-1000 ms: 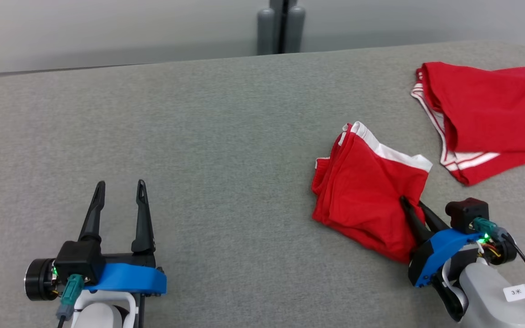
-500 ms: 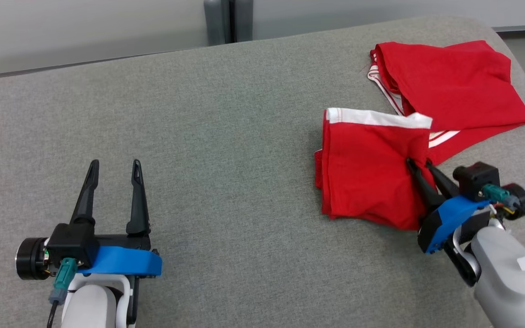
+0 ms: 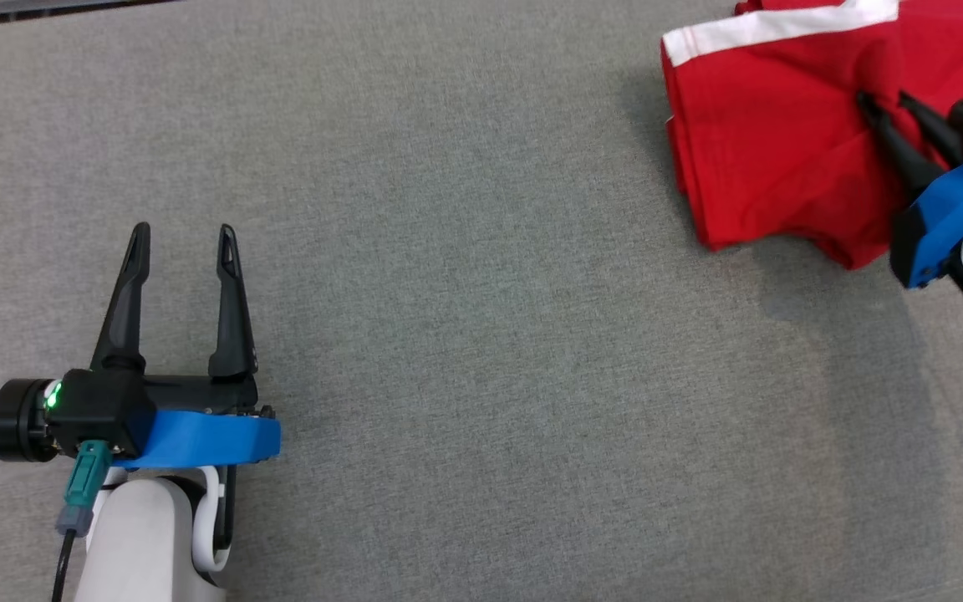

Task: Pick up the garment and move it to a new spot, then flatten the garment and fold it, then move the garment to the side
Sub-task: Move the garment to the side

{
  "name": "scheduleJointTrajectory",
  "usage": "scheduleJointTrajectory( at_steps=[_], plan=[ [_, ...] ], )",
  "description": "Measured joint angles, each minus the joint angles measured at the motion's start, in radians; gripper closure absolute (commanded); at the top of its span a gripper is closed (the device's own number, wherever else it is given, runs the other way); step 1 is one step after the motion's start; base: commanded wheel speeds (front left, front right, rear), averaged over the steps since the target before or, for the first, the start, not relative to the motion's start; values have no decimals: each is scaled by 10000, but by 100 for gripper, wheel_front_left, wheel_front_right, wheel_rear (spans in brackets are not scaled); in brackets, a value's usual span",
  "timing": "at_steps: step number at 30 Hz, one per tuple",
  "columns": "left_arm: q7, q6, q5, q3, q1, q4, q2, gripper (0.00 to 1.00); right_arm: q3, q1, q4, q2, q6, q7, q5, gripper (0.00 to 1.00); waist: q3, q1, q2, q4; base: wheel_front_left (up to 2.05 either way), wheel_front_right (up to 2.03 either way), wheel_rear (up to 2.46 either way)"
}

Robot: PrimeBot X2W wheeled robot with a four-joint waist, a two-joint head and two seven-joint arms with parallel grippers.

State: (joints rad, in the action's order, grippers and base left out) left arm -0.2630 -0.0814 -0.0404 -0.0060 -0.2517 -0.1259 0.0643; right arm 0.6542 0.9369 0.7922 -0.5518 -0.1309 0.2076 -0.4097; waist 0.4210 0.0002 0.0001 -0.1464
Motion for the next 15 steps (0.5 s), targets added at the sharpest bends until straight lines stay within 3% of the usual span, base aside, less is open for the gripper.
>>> scheduleJointTrajectory(
  at_steps=[12,15],
  plan=[
    [2,-69,245,-65,-437,861,355,0,1616,1969,236,-2477,0,-1009,-2289,100,1242,-1,0,-307,0,0,0],
    [2,-71,280,-105,-486,1022,397,0,1737,2206,426,-2579,0,-1106,-2489,100,1363,-1,1,-317,0,0,0]
  ],
)
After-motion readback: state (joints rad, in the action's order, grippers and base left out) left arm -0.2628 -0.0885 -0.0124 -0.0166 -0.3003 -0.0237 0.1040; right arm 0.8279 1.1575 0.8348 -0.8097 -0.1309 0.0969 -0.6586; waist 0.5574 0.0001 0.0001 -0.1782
